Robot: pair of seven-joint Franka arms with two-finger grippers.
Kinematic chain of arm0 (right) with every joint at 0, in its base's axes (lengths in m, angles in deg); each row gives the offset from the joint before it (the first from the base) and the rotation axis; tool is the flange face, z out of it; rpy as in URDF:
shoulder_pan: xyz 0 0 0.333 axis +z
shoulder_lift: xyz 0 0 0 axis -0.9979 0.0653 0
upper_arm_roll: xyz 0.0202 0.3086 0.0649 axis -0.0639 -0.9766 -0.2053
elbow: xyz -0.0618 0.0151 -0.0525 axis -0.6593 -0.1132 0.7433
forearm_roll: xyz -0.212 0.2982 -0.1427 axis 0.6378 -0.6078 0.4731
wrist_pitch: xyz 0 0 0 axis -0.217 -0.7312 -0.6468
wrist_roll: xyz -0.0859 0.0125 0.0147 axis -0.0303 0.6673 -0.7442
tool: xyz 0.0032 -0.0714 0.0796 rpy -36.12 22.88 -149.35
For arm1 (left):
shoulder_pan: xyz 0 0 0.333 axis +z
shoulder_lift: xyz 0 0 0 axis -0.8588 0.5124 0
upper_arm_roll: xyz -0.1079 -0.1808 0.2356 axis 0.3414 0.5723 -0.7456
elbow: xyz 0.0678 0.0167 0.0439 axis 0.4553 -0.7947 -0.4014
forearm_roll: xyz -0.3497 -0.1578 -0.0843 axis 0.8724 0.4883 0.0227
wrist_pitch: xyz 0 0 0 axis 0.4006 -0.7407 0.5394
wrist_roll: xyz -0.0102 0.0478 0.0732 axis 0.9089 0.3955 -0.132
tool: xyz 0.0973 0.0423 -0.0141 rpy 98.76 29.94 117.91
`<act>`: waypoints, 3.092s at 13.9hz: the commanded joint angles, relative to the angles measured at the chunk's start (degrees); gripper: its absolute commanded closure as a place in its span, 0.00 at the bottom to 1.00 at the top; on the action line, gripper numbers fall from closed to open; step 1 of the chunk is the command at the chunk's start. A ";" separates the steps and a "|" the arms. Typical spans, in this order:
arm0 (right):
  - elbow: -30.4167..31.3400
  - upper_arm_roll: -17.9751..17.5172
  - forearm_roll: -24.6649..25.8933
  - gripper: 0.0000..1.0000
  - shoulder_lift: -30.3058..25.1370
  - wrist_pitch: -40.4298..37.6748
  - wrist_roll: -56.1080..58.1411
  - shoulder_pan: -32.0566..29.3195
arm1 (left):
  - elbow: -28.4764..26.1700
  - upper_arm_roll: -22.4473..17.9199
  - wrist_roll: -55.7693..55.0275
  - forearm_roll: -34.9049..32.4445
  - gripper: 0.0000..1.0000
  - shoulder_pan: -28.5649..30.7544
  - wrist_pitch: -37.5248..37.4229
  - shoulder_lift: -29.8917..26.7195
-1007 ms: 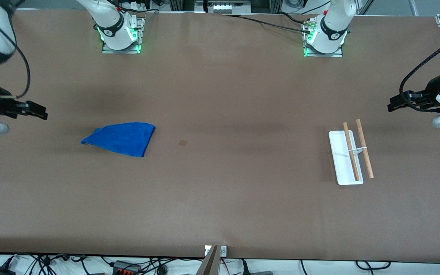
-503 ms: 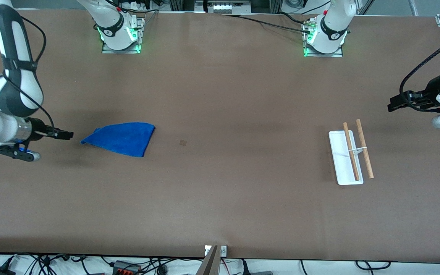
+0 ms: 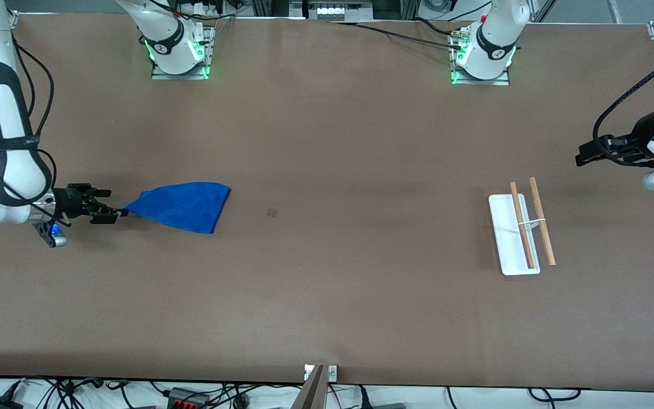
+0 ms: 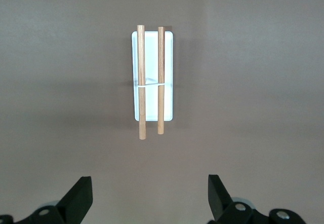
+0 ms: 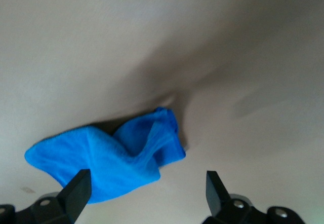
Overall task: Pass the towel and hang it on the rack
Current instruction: 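Reach the right gripper to the corner of the blue towel, then close the right gripper on the towel corner, then lift the towel with the right gripper while the left gripper approaches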
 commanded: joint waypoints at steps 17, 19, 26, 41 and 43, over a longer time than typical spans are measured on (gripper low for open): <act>-8.56 -0.95 -6.74 0.72 9.52 -10.02 2.89 -4.11 | 1.25 -0.11 0.75 0.43 0.00 0.32 -1.08 0.10; -8.64 -1.04 -6.56 0.91 9.34 -10.02 3.51 -4.02 | 1.25 -0.11 0.75 0.43 0.00 0.32 -1.08 0.10; -21.87 -2.71 -6.13 1.00 8.82 -21.93 5.45 -3.23 | 1.33 -0.20 0.75 0.78 0.00 0.49 -1.52 0.10; -40.37 -5.88 -1.38 1.00 1.52 -12.35 7.20 35.05 | 1.33 -0.20 3.21 0.77 0.00 0.40 -9.08 1.33; -40.37 -5.88 -0.94 1.00 1.52 -4.26 7.29 40.16 | 1.42 -0.20 3.21 0.95 0.00 0.41 -9.17 2.03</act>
